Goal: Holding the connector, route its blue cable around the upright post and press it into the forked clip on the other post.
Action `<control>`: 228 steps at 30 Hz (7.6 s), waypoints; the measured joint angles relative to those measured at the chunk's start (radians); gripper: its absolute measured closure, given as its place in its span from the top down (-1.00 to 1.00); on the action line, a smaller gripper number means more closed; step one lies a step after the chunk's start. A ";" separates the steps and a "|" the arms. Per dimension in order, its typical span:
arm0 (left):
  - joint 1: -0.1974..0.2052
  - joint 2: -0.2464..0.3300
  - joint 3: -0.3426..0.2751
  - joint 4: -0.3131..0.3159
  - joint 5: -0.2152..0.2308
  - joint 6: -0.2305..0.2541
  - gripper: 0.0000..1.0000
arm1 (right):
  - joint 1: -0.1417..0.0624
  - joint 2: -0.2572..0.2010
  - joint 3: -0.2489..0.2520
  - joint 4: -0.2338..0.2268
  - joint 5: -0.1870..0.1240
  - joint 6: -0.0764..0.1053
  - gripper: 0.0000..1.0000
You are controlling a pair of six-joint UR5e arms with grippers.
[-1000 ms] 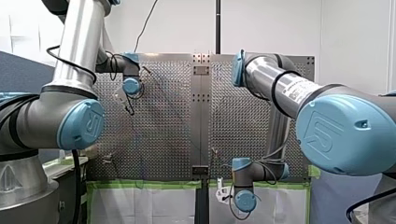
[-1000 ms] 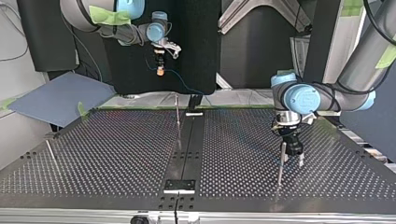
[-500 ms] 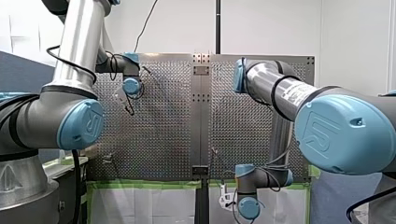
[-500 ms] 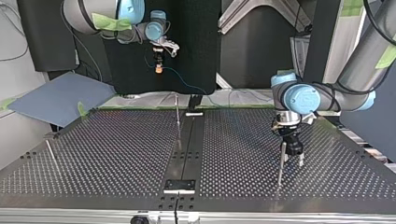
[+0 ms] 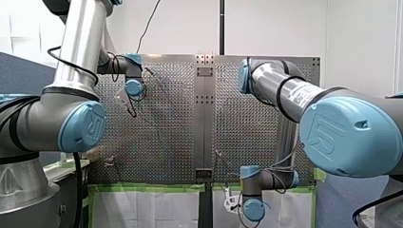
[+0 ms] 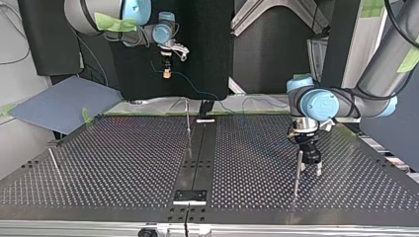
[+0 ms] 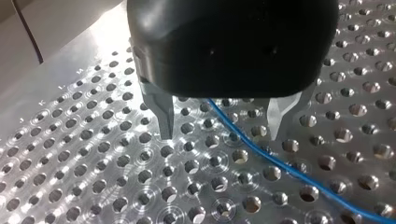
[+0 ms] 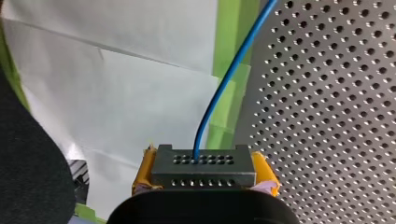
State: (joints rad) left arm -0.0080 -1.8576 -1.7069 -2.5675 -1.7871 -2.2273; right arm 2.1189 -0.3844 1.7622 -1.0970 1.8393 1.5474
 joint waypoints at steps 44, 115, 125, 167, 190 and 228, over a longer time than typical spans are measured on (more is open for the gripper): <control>-0.024 0.090 -0.060 -0.071 -0.093 -0.039 1.00 | -0.082 -0.285 0.206 -0.145 -0.012 0.022 -1.00; -0.076 0.493 -0.052 -0.640 -0.067 0.460 1.00 | -0.087 -0.284 0.182 -0.078 -0.086 0.048 -1.00; -0.077 0.490 -0.052 -0.647 0.010 0.454 1.00 | -0.085 -0.285 0.182 -0.078 -0.086 0.046 -1.00; -0.078 0.491 -0.052 -0.659 -0.051 0.433 1.00 | -0.083 -0.284 0.181 -0.071 -0.086 0.042 -1.00; -0.086 0.430 -0.043 -0.509 -0.068 0.525 1.00 | -0.076 -0.285 0.181 -0.073 -0.086 0.042 -1.00; -0.369 0.314 -0.035 -0.371 -0.318 0.672 1.00 | -0.053 -0.284 0.182 -0.053 -0.090 0.041 -1.00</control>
State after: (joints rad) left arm -0.3770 -1.5438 -1.7419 -2.9387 -2.1046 -1.5549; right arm 2.0655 -0.6683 1.9440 -1.1504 1.7489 1.5883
